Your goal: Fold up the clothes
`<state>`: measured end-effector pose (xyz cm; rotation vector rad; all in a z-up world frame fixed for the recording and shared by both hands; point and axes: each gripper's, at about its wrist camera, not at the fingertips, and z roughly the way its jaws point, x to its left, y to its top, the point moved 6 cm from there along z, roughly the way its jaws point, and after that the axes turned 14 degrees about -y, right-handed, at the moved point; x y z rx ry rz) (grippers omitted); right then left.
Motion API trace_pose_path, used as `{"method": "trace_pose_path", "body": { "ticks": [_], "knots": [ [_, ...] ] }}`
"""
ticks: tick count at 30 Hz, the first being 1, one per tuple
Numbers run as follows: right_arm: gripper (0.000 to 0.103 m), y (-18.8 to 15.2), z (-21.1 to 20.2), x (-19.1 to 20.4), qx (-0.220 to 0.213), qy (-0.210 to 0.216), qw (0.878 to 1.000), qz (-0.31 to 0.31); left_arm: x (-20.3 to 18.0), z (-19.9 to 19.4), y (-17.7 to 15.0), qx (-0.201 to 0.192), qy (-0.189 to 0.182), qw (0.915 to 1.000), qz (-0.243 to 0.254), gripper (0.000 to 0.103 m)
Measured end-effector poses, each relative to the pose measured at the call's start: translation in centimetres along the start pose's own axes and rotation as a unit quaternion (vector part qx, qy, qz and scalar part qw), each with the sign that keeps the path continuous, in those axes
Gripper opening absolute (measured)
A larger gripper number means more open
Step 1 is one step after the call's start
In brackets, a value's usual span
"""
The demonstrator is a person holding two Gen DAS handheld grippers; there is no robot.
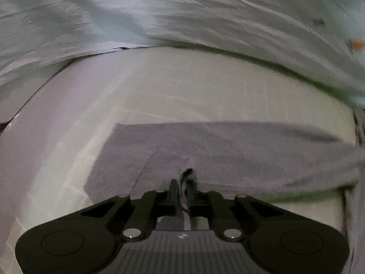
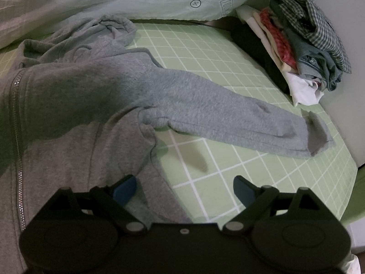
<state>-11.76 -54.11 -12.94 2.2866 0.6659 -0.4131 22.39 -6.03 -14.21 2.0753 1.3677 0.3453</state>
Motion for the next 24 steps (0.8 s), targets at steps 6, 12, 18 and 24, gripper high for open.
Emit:
{"method": "trace_pose_path", "body": {
  "ticks": [6, 12, 18, 24],
  "knots": [
    [0.094, 0.1, 0.0, 0.1, 0.001, -0.002, 1.0, 0.001, 6.4, -3.6, 3.7, -0.066, 0.084, 0.9937, -0.034, 0.005],
    [0.094, 0.1, 0.0, 0.2, 0.0, -0.004, 1.0, -0.001, 14.2, -6.5, 6.8, -0.107, 0.191, 0.972, -0.085, 0.005],
    [0.094, 0.1, -0.2, 0.3, -0.001, -0.01, 1.0, -0.004, 16.0, -6.6, 6.4, -0.101, 0.228, 0.9621, -0.112, 0.02],
    [0.094, 0.2, -0.2, 0.5, -0.003, -0.015, 1.0, -0.012, 7.0, -1.8, 3.7, -0.049, 0.087, 0.9944, -0.033, 0.042]
  ]
}}
